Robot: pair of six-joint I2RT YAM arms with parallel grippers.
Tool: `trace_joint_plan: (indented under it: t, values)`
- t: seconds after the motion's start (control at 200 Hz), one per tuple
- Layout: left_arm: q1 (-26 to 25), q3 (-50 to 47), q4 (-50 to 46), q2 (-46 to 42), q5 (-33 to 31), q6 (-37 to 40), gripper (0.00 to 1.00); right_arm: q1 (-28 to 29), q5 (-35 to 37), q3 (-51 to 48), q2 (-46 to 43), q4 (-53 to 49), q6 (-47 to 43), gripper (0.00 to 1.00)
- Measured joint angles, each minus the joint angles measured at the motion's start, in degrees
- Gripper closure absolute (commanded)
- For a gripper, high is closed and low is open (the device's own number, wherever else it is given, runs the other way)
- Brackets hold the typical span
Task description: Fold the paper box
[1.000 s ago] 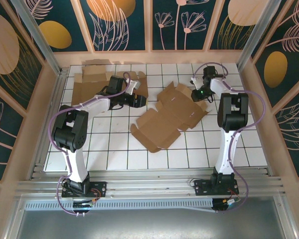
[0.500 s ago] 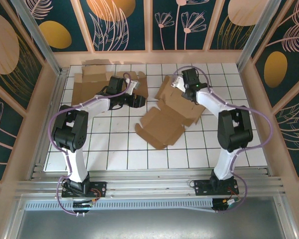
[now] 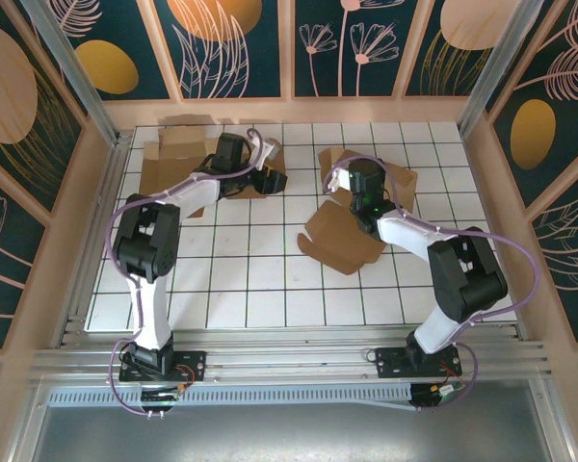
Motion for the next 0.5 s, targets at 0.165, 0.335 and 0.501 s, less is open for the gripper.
trace_joint_plan:
  t: [0.165,0.335,0.501]
  values:
    - [-0.04,11.3,-2.97,8.96,4.92,8.0,0.47,-0.31,-0.31,-0.22,-0.07,0.24,1.84,0.9]
    - [-0.37,18.12,-5.03,15.41,5.38,14.36,0.49,-2.12,-3.98,1.44,-0.07,-5.16,8.22,0.91]
    - [-0.76,21.7,-6.34,18.05,5.81,21.18,0.51,-4.31,-10.29,3.04,-0.07,-9.88,13.66,0.91]
